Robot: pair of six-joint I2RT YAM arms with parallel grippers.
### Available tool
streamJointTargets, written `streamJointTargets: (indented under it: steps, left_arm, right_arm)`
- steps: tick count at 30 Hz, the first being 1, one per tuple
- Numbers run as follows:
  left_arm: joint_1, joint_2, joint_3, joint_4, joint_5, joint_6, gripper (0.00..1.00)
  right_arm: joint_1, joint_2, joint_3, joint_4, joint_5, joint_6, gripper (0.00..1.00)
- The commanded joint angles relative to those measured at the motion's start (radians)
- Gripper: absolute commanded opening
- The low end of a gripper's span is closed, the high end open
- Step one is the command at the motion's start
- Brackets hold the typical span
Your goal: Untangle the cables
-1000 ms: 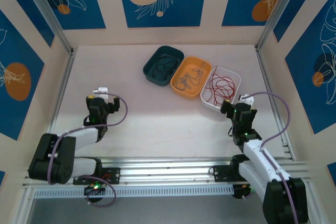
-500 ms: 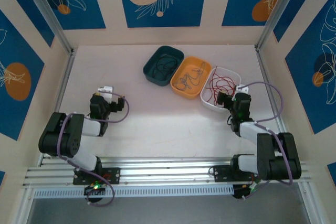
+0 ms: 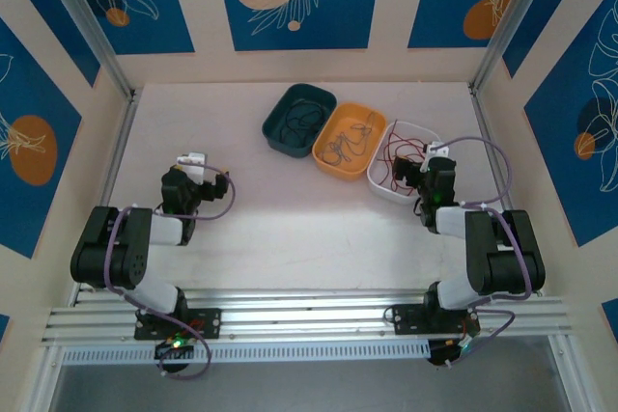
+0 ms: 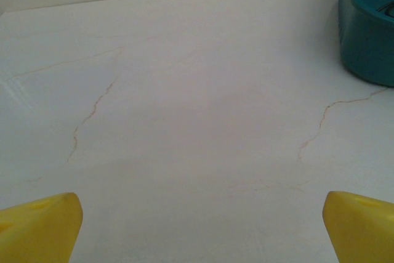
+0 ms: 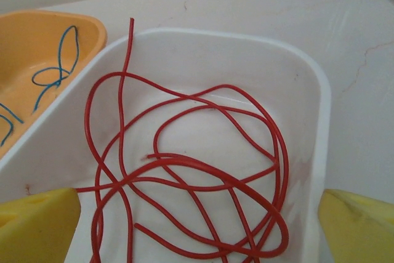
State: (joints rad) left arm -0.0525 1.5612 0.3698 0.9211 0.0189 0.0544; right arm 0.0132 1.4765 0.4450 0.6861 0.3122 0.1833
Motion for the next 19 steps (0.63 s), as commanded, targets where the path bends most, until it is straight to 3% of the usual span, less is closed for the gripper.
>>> streamJointTargets:
  steps: [1, 19]
  left_arm:
    - [0.010, 0.001, 0.011, 0.005, 0.021, -0.010, 1.00]
    - [0.010, 0.002, 0.008, 0.011, 0.018, -0.010, 1.00]
  right_arm:
    - [0.005, 0.004, 0.016, 0.003, -0.016, -0.018, 0.99]
    - [0.005, 0.004, 0.016, 0.004, -0.017, -0.018, 0.99]
